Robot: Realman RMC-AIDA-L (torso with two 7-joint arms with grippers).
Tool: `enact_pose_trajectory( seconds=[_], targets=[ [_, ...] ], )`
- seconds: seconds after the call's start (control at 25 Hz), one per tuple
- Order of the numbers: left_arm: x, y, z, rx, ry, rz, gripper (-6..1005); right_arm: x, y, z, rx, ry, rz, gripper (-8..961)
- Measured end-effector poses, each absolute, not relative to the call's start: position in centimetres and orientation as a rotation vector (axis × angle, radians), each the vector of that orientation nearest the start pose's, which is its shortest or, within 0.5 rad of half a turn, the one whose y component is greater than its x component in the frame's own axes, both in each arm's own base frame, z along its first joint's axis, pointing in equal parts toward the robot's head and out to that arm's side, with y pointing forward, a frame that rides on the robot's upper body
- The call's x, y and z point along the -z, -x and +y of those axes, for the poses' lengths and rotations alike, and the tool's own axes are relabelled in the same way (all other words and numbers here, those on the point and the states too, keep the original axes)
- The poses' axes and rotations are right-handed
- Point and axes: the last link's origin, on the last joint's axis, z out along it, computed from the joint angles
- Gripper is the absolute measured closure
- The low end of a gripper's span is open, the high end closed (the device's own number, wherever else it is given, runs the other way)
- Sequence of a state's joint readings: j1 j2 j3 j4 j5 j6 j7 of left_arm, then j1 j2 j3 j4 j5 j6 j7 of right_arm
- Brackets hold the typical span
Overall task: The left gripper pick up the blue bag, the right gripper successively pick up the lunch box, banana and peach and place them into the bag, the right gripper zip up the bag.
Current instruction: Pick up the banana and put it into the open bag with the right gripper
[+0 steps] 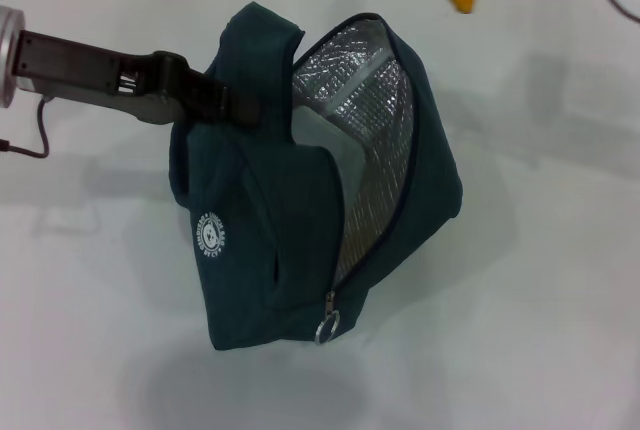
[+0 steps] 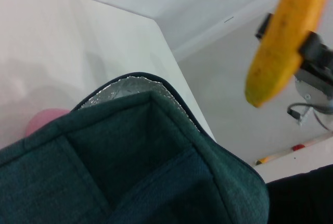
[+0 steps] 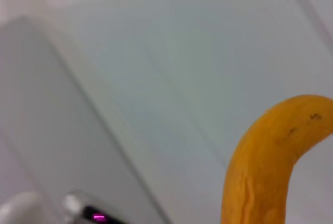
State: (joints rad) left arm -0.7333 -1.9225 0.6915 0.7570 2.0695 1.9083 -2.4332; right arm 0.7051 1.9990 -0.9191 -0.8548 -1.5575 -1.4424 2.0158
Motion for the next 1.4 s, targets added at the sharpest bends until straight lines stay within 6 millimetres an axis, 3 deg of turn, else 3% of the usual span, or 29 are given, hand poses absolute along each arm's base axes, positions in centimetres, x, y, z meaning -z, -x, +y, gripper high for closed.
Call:
enact_pose_trajectory(
  seconds=[0.28, 0.52, 0.96, 1.4],
  targets=[
    [-6.9, 19.4, 35.7, 0.600, 2.780, -1.724, 965, -1.6, -10.5, 39.1, -1.251, 2.795, 0.856, 525],
    [-6.9, 19.4, 35.7, 0.600, 2.782, -1.719, 965, 1.4, -10.9, 37.5, -1.158, 2.912, 0.847, 524],
    [-6.9, 19.4, 35.7, 0.601, 2.785, -1.712, 965, 2.3, -13.4, 35.3, -1.172, 2.930, 0.732, 524],
    [-6.9, 19.4, 35.7, 0.602, 2.784, -1.711, 966, 2.8, -15.0, 34.3, -1.148, 2.921, 0.685, 524]
  ],
)
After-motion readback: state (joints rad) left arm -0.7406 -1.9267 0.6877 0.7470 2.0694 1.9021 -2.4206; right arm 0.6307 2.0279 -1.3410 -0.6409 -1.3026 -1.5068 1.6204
